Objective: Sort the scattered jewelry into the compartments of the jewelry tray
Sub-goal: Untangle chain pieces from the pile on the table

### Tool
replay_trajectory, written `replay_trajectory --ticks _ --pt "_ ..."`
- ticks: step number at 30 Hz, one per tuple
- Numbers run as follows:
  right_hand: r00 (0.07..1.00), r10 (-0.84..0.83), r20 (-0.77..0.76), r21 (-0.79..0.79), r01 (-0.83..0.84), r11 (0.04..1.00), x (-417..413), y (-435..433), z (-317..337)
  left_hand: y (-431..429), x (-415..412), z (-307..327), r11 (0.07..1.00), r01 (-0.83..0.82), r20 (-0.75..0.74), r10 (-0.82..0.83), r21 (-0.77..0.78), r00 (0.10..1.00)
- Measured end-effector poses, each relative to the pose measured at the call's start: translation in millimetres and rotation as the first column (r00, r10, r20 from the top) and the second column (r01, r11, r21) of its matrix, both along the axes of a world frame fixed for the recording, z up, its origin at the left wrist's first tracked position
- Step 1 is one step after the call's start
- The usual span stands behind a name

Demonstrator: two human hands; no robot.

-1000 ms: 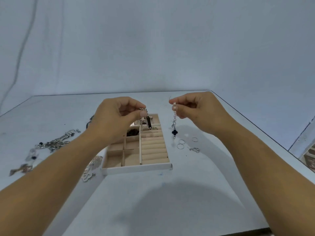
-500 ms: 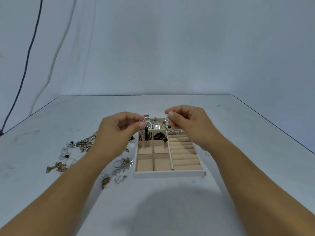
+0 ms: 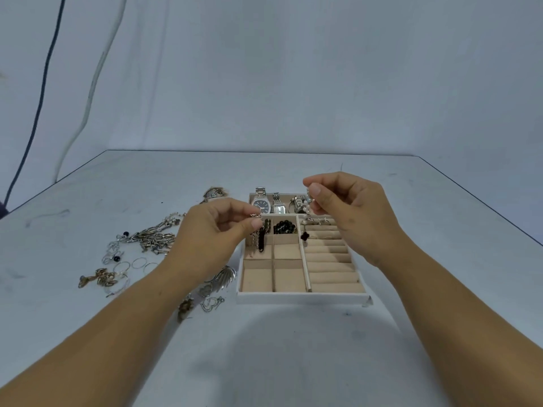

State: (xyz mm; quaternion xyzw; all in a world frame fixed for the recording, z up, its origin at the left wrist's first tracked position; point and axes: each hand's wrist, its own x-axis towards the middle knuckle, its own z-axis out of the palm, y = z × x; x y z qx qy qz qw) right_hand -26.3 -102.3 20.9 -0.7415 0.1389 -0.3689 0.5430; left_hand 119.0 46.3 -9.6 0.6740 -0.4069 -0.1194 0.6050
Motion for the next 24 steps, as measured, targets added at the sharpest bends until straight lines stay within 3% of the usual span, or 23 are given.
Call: replay_trajectory --ticks 6,9,15,20,24 --pt "1.0 0.026 0.015 -0.026 -0.026 0.999 1 3 0 5 3 -6 0.99 -0.002 0.194 -0.026 0.144 0.981" --pt "0.999 0.03 0.023 -0.043 -0.029 0.999 2 5 0 8 0 -5 0.965 -0.029 0.339 -0.064 0.261 0.939" --pt "0.999 0.037 0.02 -0.059 -0.036 0.998 2 8 0 7 7 -6 0.942 -0.102 0.536 -0.091 0.319 0.84" --pt "0.999 0.04 -0.002 -0.066 -0.04 0.997 7 12 -1 10 13 -7 0.925 -0.211 0.618 -0.032 0.317 0.786" --pt "0.997 0.073 -0.002 -0.027 -0.073 0.997 16 18 -2 18 29 -1 0.911 -0.229 0.605 -0.028 0.344 0.796"
